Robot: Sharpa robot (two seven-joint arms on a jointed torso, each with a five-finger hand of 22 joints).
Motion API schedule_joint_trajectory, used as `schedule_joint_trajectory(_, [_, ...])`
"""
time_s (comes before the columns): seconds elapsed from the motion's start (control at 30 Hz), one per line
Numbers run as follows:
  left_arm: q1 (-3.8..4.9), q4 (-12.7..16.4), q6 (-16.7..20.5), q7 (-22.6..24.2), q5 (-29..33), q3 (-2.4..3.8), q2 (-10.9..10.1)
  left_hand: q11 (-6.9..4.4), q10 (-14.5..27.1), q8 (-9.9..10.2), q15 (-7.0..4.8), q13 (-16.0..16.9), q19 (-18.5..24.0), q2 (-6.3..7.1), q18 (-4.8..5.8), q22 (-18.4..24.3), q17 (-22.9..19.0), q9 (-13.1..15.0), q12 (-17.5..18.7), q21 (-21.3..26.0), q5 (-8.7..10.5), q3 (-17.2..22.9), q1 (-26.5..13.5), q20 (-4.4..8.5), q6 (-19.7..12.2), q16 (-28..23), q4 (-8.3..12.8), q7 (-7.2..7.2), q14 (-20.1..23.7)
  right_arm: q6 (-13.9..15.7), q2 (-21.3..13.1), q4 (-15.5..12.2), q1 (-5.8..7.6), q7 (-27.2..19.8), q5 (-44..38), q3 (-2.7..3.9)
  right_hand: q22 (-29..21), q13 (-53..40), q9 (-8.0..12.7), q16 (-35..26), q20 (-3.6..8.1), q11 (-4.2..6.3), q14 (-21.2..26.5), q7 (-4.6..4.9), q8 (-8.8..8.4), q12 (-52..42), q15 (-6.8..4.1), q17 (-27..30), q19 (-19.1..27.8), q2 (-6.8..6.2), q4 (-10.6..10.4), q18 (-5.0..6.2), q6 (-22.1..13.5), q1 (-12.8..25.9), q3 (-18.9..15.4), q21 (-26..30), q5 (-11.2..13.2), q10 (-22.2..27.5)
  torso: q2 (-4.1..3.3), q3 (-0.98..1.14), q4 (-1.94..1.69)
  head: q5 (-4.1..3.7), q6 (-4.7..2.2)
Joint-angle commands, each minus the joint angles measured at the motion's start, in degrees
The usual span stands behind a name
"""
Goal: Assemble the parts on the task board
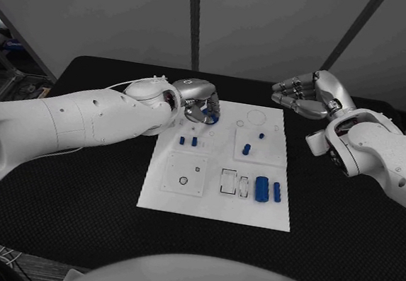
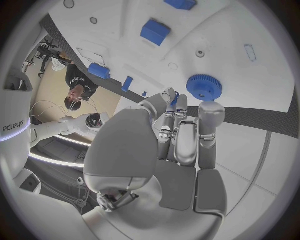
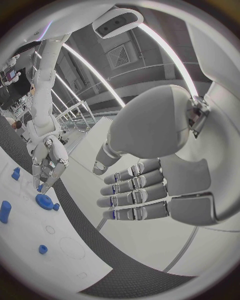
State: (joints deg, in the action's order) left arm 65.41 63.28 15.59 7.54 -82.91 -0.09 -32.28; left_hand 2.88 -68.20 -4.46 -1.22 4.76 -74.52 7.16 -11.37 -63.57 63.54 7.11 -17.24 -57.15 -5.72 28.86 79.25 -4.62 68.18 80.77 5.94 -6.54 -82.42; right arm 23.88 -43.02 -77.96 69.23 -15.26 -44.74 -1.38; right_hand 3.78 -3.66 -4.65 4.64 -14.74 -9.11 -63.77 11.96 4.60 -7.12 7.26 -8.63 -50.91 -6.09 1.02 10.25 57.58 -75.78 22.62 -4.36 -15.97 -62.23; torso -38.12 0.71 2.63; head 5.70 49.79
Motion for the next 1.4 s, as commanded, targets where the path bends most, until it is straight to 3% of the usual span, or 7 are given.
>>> schedule_joint_trajectory(0.03, [0.08, 0.9, -0.2, 0.2, 1.9, 0.34, -0.7, 0.0, -0.5, 0.2, -0.02, 0.0, -0.1, 0.13, 3.82, 0.0, 0.0, 0.1, 0.3, -0.2, -0.13, 0.3, -0.7, -0.06, 0.2, 0.3, 0.1, -0.19, -0.4, -0.2, -0.1, -0.1, 0.09, -0.4, -0.1, 0.04, 0.0, 0.1, 0.0, 0.1, -0.12, -0.09, 0.2, 0.43, -0.21, 0.0, 0.12, 0.0, -0.3, -0.32, 0.0, 0.38, 0.0, 0.0, 0.3, 0.2, -0.3, 0.4, -0.02, 0.02, 0.09, 0.16, -0.12])
schedule_joint_trajectory(0.23, [0.09, 1.7, -1.8, -0.5, 2.4, 0.73, -2.7, 0.02, -0.6, 0.2, 0.0, 0.0, -0.1, 0.24, 3.82, -0.1, -0.1, 0.0, 0.5, -0.2, -0.14, 0.3, -0.9, -0.09, 0.2, 0.3, 0.1, -0.22, -0.4, -0.1, -0.2, -0.1, 0.09, -0.3, -0.1, 0.04, 0.0, 0.1, 0.0, 0.1, -0.12, -0.09, 0.2, 0.43, -0.21, 0.0, 0.12, 0.0, -0.3, -0.32, 0.0, 0.38, 0.0, 0.0, 0.3, 0.2, -0.3, 0.4, 0.01, 0.1, 0.07, 0.14, -0.05])
schedule_joint_trajectory(0.33, [0.05, 1.9, -2.4, -0.7, 2.5, 0.75, -3.7, 0.04, -0.6, 0.3, 0.02, 0.0, -0.1, 0.28, 3.84, -0.2, -0.1, 0.0, 0.6, -0.3, -0.14, 0.3, -0.9, -0.1, 0.1, 0.3, 0.1, -0.23, -0.4, -0.1, -0.3, -0.1, 0.09, -0.3, -0.1, 0.04, 0.0, 0.1, 0.0, 0.1, -0.12, -0.09, 0.2, 0.43, -0.21, 0.0, 0.12, 0.0, -0.3, -0.32, 0.0, 0.38, 0.0, 0.0, 0.3, 0.2, -0.3, 0.4, -0.01, 0.04, 0.02, 0.12, -0.14])
schedule_joint_trajectory(0.5, [-0.76, 2.4, -2.8, -1.1, 2.5, 0.74, -5.4, 0.05, -0.6, 0.3, 0.03, 0.0, -0.2, 0.31, 3.87, -0.3, -0.2, 0.0, 0.7, -0.4, -0.13, 0.3, -1.0, -0.11, 0.1, 0.3, 0.1, -0.25, -0.4, -0.1, -0.4, -0.2, 0.09, -0.3, -0.1, 0.04, 0.0, 0.1, 0.0, 0.1, -0.12, -0.09, 0.2, 0.43, -0.21, 0.0, 0.12, 0.0, -0.3, -0.32, 0.0, 0.38, 0.0, 0.0, 0.3, 0.2, -0.3, 0.4, 0.06, 0.06, -0.03, 0.14, -0.13])
schedule_joint_trajectory(0.6, [-1.37, 2.5, -2.9, -1.1, 2.5, 0.73, -6.1, 0.06, -0.7, 0.3, 0.04, 0.0, -0.2, 0.34, 3.87, -0.3, -0.2, 0.0, 0.7, -0.4, -0.11, 0.3, -1.1, -0.12, 0.1, 0.3, 0.1, -0.26, -0.4, -0.1, -0.4, -0.2, 0.1, -0.3, -0.1, 0.04, 0.0, 0.1, 0.0, 0.1, -0.12, -0.09, 0.2, 0.43, -0.21, 0.0, 0.12, 0.0, -0.3, -0.32, 0.0, 0.38, 0.0, 0.0, 0.3, 0.2, -0.3, 0.4, -0.01, -0.03, 0.03, 0.2, -0.21])
schedule_joint_trajectory(0.93, [-2.45, 2.8, -3.3, -1.4, 2.5, 0.73, -6.9, 0.08, -0.8, 0.4, 0.07, 0.0, -0.1, 0.57, 3.87, -0.4, -0.2, -0.1, 1.0, -0.4, -0.07, 0.2, -1.3, -0.16, 0.1, 0.3, 0.1, -0.27, -0.4, -0.1, -0.5, -0.2, 0.1, -0.3, -0.1, 0.04, 0.0, 0.1, 0.0, 0.1, -0.12, -0.09, 0.2, 0.43, -0.21, 0.0, 0.12, 0.0, -0.3, -0.32, 0.0, 0.38, 0.0, 0.0, 0.3, 0.2, -0.3, 0.4, -0.04, 0.02, 0.13, 0.26, -0.26])
schedule_joint_trajectory(1.4, [-2.92, 3.0, -3.1, -1.2, 2.6, 0.73, -6.8, 0.08, -0.8, 0.4, 0.08, 0.0, -0.2, 0.62, 3.89, -0.5, -0.1, -0.1, 1.1, -0.5, -0.07, 0.2, -1.3, -0.17, 0.1, 0.3, 0.1, -0.27, -0.4, -0.1, -0.4, -0.1, 0.09, -0.3, -0.1, 0.04, 0.0, 0.1, 0.0, 0.1, -0.12, -0.09, 0.2, 0.43, -0.21, 0.0, 0.12, 0.0, -0.3, -0.32, 0.0, 0.38, 0.0, 0.0, 0.3, 0.2, -0.3, 0.4, -0.06, 0.03, 0.17, 0.4, -0.03])
